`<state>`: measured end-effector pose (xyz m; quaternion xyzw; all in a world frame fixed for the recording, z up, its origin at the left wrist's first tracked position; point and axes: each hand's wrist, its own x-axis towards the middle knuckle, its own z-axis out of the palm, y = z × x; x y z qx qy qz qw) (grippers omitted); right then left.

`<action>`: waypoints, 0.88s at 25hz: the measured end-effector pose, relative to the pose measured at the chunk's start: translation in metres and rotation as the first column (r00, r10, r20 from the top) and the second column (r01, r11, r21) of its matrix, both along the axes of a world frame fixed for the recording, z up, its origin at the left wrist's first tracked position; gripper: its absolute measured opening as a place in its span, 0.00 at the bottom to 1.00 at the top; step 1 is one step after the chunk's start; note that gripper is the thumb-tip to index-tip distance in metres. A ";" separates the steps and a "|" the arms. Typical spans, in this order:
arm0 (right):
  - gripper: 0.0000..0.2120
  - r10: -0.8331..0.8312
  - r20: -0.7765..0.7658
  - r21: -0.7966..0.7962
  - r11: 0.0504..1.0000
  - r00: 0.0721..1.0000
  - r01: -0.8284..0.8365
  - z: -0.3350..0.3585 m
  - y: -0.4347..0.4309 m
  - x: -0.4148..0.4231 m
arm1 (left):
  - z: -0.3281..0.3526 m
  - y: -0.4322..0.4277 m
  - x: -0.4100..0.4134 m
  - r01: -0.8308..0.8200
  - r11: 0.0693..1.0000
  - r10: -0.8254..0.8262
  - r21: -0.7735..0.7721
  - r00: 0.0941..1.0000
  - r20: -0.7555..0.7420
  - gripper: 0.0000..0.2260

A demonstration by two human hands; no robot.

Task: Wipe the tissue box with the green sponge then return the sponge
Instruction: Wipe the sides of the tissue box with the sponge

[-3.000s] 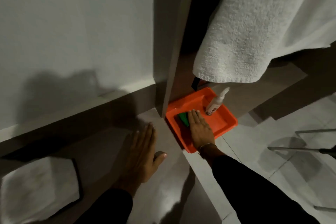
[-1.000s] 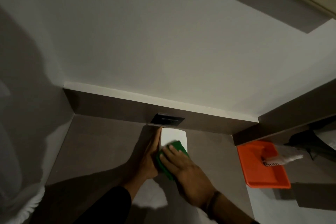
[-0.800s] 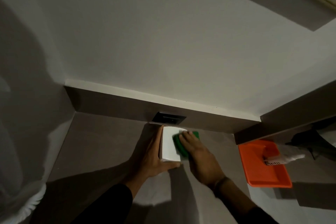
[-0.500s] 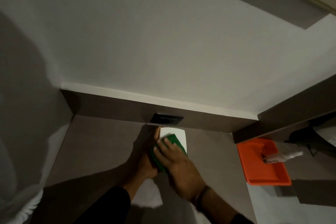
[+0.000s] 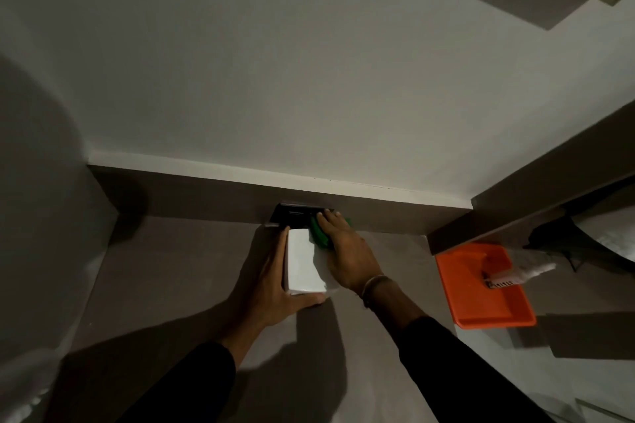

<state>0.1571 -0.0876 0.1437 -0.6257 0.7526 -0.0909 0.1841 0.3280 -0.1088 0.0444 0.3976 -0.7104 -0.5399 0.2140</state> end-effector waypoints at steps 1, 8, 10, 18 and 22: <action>0.33 0.031 -0.042 0.003 1.000 0.999 -0.031 0.000 -0.001 0.001 | 0.001 0.003 -0.006 -0.032 0.999 0.030 0.038 0.999 0.046 0.64; 0.37 0.296 -0.217 0.012 0.954 0.930 -0.301 0.005 0.004 0.031 | 0.025 0.017 -0.025 -0.065 0.997 0.069 -0.040 0.989 0.130 0.62; 0.37 0.346 -0.208 0.020 0.937 0.915 -0.350 0.006 0.006 0.032 | 0.015 0.014 -0.008 -0.051 0.998 0.051 0.028 0.999 -0.002 0.60; 0.40 0.184 -0.167 0.057 0.983 0.969 -0.177 0.012 0.021 0.018 | 0.010 0.009 0.007 -0.058 0.998 0.059 -0.021 0.997 0.048 0.57; 0.39 0.380 -0.210 0.035 0.924 0.901 -0.382 0.008 0.050 0.050 | 0.005 0.017 0.004 -0.056 0.998 0.048 0.039 0.983 0.179 0.37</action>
